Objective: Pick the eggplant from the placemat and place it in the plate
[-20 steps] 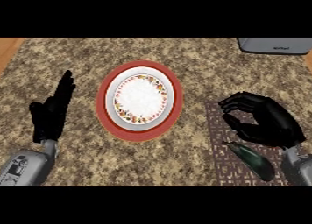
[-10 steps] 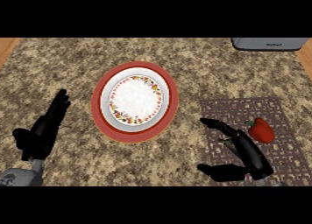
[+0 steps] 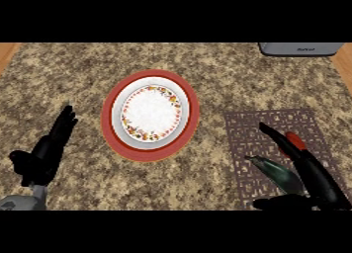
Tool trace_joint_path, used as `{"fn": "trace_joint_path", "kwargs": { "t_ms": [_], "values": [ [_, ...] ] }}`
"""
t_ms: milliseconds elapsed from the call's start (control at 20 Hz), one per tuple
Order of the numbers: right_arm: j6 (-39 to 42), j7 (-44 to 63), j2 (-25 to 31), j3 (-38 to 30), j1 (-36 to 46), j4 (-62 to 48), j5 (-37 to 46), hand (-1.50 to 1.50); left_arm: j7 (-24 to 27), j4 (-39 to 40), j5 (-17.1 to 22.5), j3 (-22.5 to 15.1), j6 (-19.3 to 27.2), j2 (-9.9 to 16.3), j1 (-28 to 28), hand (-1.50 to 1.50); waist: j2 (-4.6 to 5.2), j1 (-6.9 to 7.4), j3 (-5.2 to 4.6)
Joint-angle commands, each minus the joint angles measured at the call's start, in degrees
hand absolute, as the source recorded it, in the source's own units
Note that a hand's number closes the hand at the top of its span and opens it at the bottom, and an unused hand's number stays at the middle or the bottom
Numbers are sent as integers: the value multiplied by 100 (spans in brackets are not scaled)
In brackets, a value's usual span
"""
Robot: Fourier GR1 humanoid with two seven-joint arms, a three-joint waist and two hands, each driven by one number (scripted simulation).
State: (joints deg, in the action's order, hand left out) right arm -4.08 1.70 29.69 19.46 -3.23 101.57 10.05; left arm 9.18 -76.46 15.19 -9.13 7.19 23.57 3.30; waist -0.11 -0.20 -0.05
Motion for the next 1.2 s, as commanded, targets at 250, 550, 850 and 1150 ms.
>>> {"fn": "trace_joint_path", "kwargs": {
  "t_ms": [250, 550, 850, 1150],
  "values": [
    [1317, 1928, 1217, 344, 283, 728, 821, -150, 24, 28, -91, 15, -167, 0, 17, 0, 11, 42, -9],
    [2470, 2702, 1292, 124, 759, 601, 286, -150, 374, 569, -148, 257, -413, -43, 219, 0, 26, 27, -2],
    [2931, 3403, 866, 317, 1007, 410, 815, -150, -4, 19, -355, 197, -245, -247, -45, 0, 11, 49, 3],
    [3226, 3100, 822, 314, 780, 53, 1450, -150, -118, -149, -320, 519, -467, -159, -87, 0, 7, 32, 5]
  ]
}}
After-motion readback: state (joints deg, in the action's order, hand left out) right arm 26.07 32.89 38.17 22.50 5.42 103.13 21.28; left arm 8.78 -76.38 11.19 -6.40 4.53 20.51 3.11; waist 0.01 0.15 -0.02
